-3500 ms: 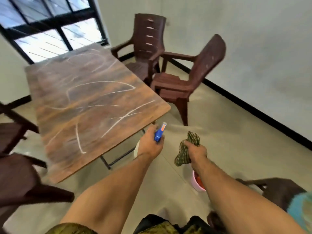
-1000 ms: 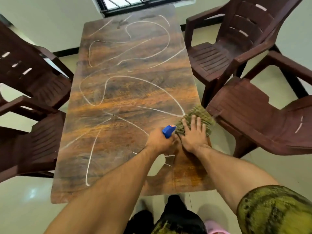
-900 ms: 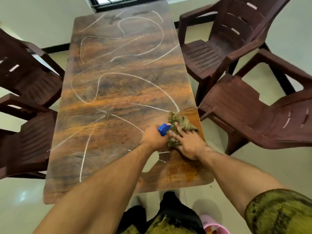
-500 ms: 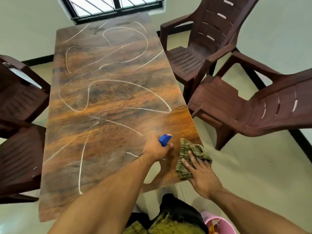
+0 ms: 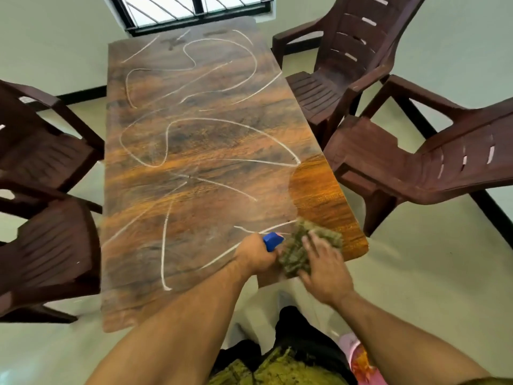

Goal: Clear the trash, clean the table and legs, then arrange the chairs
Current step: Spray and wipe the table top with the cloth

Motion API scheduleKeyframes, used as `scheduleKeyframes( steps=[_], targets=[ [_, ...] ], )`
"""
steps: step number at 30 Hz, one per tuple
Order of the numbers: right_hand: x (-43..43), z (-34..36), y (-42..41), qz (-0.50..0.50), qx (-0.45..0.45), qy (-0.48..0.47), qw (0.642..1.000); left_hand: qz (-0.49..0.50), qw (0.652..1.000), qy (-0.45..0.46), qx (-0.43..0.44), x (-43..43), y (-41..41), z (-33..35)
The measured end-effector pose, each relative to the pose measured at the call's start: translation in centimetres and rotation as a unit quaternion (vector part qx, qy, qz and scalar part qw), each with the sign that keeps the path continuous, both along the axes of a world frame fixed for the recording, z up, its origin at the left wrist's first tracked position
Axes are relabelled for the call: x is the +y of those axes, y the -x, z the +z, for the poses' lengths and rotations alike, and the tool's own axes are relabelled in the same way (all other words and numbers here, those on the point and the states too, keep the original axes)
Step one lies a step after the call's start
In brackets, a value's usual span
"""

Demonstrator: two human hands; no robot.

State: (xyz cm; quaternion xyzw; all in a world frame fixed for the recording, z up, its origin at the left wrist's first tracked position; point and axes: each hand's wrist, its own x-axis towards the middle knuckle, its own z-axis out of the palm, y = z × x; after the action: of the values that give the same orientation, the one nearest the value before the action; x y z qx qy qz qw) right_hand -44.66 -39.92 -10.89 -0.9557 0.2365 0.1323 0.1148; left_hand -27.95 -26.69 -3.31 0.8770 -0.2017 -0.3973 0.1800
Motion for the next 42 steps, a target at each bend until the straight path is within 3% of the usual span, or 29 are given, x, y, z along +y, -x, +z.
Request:
scheduleKeyframes(
  steps=[3,6,8,10,13,16,18,20,22,24,25,27,29,31,32,34,36,37,40,42],
  targets=[
    [-0.3,-0.7,-3.0,-0.168,-0.005,0.003,0.986,-0.006,0.999,-0.031,0.010,3.5,-0.1,-0.4],
    [1.4,-0.7,-7.0,-0.243,0.026,-0.028,0.969,0.034,0.999,-0.023,0.008,7.2,-0.3,-0.9],
    [3.5,-0.4,-9.5,-0.167,0.043,-0.024,0.985,0.071,0.997,-0.009,-0.008,9.1,-0.7,-1.2],
    [6.8,-0.3,-10.9,-0.005,0.051,-0.022,0.998,0.101,0.994,0.007,-0.029,10.7,-1.0,-1.4],
    [10.8,-0.5,-8.6,0.214,0.038,-0.047,0.975,0.120,0.991,0.034,-0.045,11.8,-1.3,-1.6],
    [8.2,-0.7,-4.1,0.300,0.008,-0.060,0.952,0.121,0.991,0.052,-0.038,12.8,-1.5,-1.7],
    [5.3,-0.8,-2.0,0.197,0.024,-0.031,0.980,0.123,0.990,0.064,-0.033,13.3,-1.5,-1.8],
    [5.3,-0.7,-1.7,-0.028,0.014,0.003,0.999,0.119,0.990,0.070,-0.031,14.0,-1.3,-1.8],
    [8.6,-0.7,-3.8,-0.238,0.005,0.001,0.971,0.111,0.991,0.068,-0.027,14.8,-0.9,-2.0],
    [13.5,-0.6,-6.3,-0.283,0.019,-0.023,0.959,0.106,0.992,0.056,-0.032,15.7,-0.6,-2.4],
    [15.8,-0.9,-6.9,-0.230,0.013,-0.024,0.973,0.104,0.993,0.052,-0.032,16.2,-0.5,-2.4],
    [19.0,-1.6,-6.1,-0.020,-0.005,-0.030,0.999,0.105,0.993,0.055,-0.027,16.7,-0.4,-2.6],
    [17.6,-1.1,-4.2,0.187,-0.002,-0.070,0.980,0.098,0.993,0.057,-0.028,17.0,-0.5,-2.5],
    [13.3,-0.9,-2.8,0.267,0.005,-0.082,0.960,0.097,0.993,0.056,-0.025,17.1,-0.6,-2.5],
    [11.2,-0.7,-2.4,0.248,0.011,-0.064,0.967,0.101,0.993,0.055,-0.021,17.2,-0.6,-2.5],
    [8.3,-0.7,-2.0,0.076,0.008,-0.024,0.997,0.109,0.993,0.048,-0.015,17.3,-0.6,-2.6],
    [8.1,-0.5,-3.2,-0.135,0.000,-0.018,0.991,0.119,0.992,0.033,-0.013,17.3,-0.6,-2.4],
    [8.8,-0.4,-4.5,-0.192,0.002,-0.021,0.981,0.126,0.992,0.023,-0.015,17.4,-0.6,-2.2],
    [12.3,0.1,-8.7,-0.223,0.029,-0.037,0.974,0.160,0.987,0.004,-0.028,18.3,-0.7,-1.9],
    [14.8,0.3,-11.0,-0.143,0.032,-0.036,0.989,0.205,0.978,0.004,-0.044,19.5,-1.0,-1.8]
  ],
)
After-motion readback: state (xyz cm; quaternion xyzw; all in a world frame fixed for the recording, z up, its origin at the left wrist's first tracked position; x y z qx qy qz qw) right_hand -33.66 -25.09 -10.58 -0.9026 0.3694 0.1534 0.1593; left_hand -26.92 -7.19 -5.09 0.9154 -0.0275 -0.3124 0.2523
